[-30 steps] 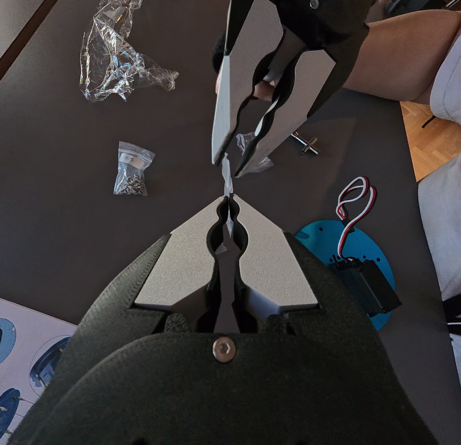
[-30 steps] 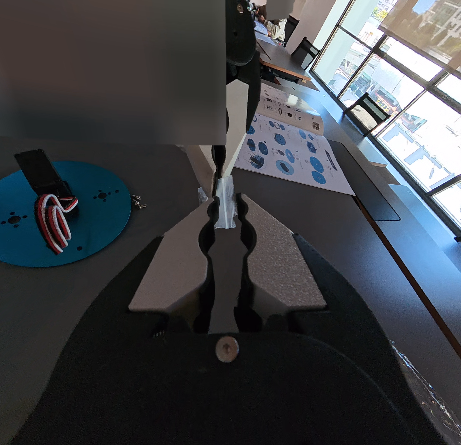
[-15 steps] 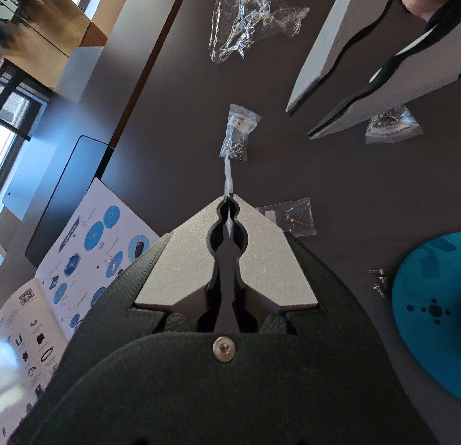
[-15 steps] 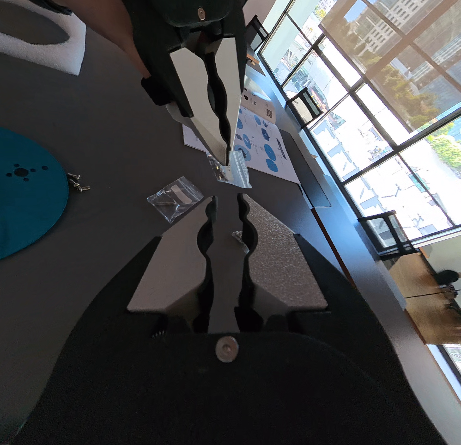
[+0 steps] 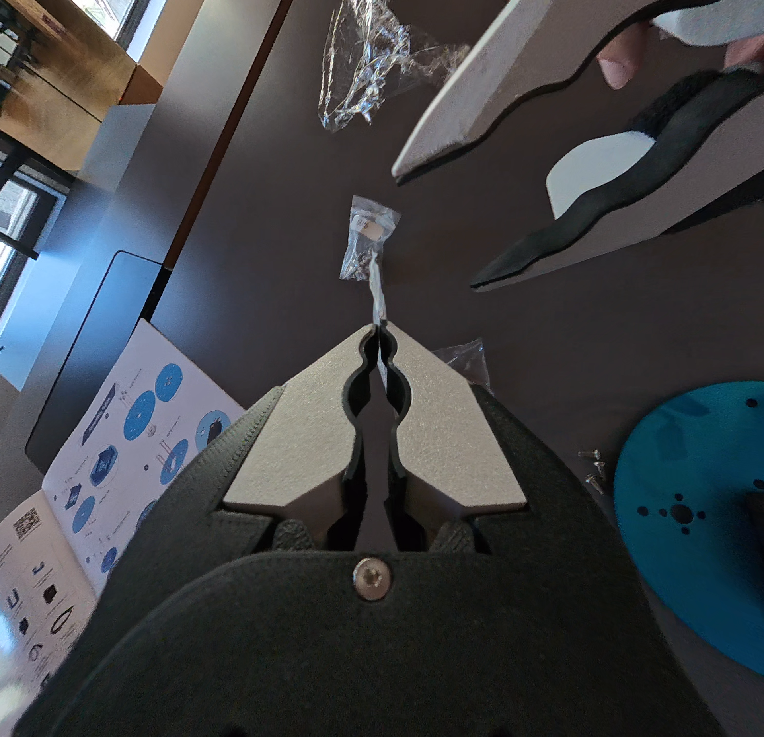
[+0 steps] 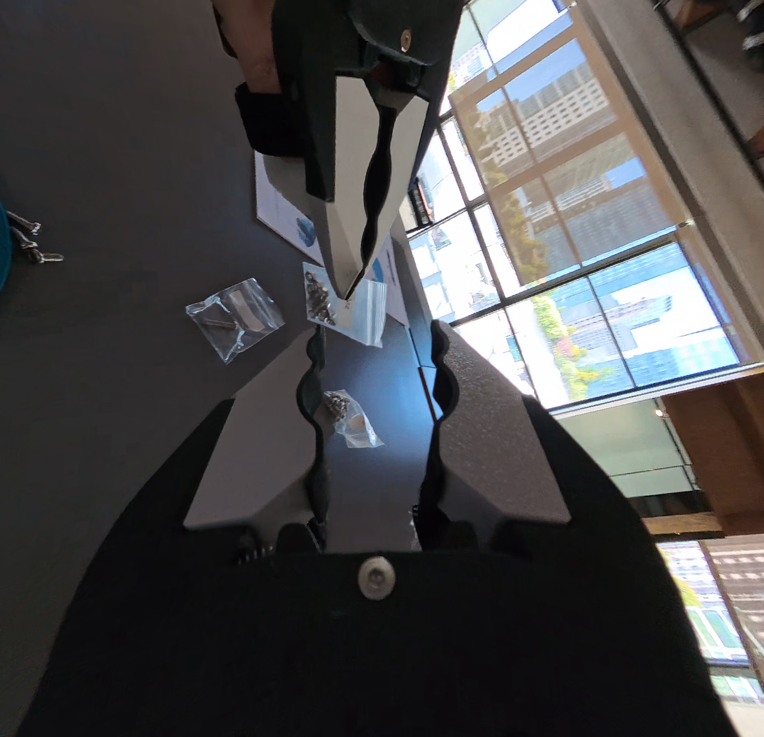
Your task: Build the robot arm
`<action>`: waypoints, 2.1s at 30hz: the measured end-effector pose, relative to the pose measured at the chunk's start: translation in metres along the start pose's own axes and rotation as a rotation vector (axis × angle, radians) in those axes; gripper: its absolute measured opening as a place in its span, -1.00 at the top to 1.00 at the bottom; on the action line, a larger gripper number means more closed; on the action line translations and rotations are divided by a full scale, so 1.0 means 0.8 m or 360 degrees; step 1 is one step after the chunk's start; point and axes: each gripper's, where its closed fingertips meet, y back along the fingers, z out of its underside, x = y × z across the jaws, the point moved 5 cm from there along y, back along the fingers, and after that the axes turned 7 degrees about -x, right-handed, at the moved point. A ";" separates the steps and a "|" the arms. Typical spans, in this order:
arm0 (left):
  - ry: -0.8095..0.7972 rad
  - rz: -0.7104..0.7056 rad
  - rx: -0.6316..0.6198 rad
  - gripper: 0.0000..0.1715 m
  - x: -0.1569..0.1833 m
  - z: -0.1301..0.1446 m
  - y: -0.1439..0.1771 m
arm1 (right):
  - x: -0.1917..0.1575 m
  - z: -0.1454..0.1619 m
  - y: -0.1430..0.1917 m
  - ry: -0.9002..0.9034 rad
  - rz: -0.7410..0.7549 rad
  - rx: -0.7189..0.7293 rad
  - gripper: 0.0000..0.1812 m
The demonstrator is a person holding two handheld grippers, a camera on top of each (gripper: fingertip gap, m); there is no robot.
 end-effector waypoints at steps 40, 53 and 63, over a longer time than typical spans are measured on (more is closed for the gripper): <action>-0.0015 0.0063 0.0112 1.00 0.020 -0.022 0.018 | -0.008 -0.004 0.003 -0.0035 -0.0083 0.0028 0.60; 0.0091 0.0201 0.0160 1.00 0.020 -0.024 0.022 | -0.001 0.000 0.004 -0.0137 -0.0090 0.0042 0.66; 0.0275 0.0521 0.0341 1.00 0.011 -0.030 0.041 | 0.050 0.013 0.018 -0.1383 -0.0666 0.0558 0.68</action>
